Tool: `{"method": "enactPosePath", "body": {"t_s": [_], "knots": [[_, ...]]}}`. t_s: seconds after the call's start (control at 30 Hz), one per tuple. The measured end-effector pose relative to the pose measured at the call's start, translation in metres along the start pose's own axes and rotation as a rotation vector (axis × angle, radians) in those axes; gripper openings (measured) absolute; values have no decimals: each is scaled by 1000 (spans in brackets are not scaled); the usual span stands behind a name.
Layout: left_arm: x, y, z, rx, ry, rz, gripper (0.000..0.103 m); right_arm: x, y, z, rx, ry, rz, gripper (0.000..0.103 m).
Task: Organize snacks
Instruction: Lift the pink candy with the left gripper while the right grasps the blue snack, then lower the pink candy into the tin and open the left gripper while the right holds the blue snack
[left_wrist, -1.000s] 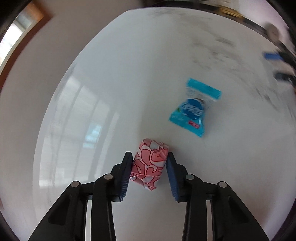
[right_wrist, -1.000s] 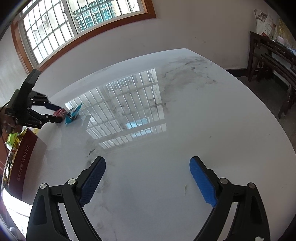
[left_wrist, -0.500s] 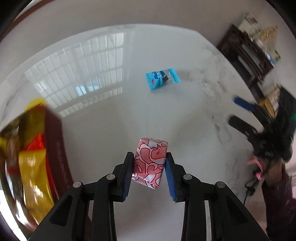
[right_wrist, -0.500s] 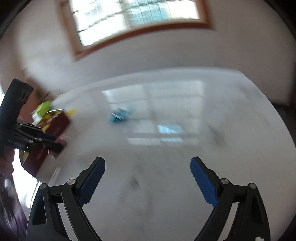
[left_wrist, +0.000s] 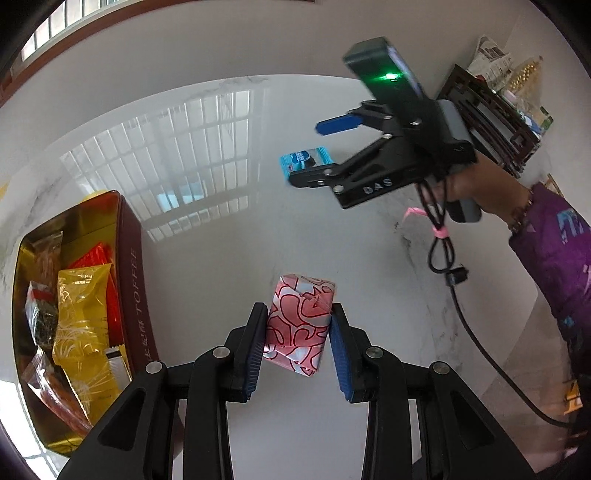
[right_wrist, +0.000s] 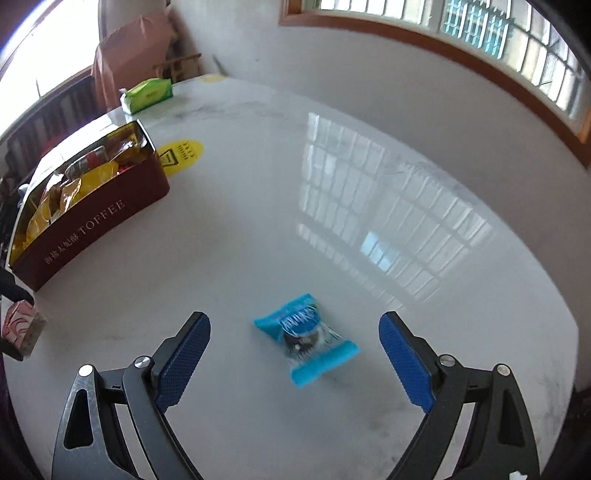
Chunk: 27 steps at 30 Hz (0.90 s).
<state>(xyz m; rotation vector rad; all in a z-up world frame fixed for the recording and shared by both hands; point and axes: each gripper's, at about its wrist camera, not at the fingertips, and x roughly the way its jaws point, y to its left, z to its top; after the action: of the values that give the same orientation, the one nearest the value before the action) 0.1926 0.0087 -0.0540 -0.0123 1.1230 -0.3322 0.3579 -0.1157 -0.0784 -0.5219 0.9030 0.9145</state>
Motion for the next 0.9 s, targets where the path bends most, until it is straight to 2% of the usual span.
{"method": "enactPosePath", "body": {"t_s": [0.07, 0.1, 0.13, 0.17, 0.23, 0.37, 0.47, 0.57, 0.67, 0.73, 0.9], "knots": [[3, 5, 2, -4, 1, 1, 35, 7, -1, -1, -2, 26, 3, 82], [3, 7, 1, -6, 3, 0, 35, 11, -5, 0, 0, 46, 3, 74], [3, 8, 1, -10, 3, 0, 35, 16, -8, -2, 12, 67, 16, 61], [6, 9, 4, -14, 1, 2, 35, 16, -11, -5, 25, 64, 27, 59], [5, 11, 3, -23, -2, 4, 35, 12, -18, -7, 63, 54, 12, 40], [4, 12, 3, -42, -3, 0, 35, 5, -15, -19, 117, 47, 4, 40], [-1, 9, 3, -36, -20, 7, 35, -11, -11, -37, 191, 19, -54, 39], [-8, 4, 1, -28, -37, 6, 35, -38, -13, -69, 327, -35, -103, 39], [-15, 2, -1, -24, -52, 18, 35, -76, -27, -118, 515, -99, -195, 39], [-20, 4, -2, -41, -62, 2, 35, -104, -43, -162, 682, -138, -265, 39], [-40, 15, -6, -95, -110, 7, 35, -141, -66, -241, 959, -159, -427, 39]]}}
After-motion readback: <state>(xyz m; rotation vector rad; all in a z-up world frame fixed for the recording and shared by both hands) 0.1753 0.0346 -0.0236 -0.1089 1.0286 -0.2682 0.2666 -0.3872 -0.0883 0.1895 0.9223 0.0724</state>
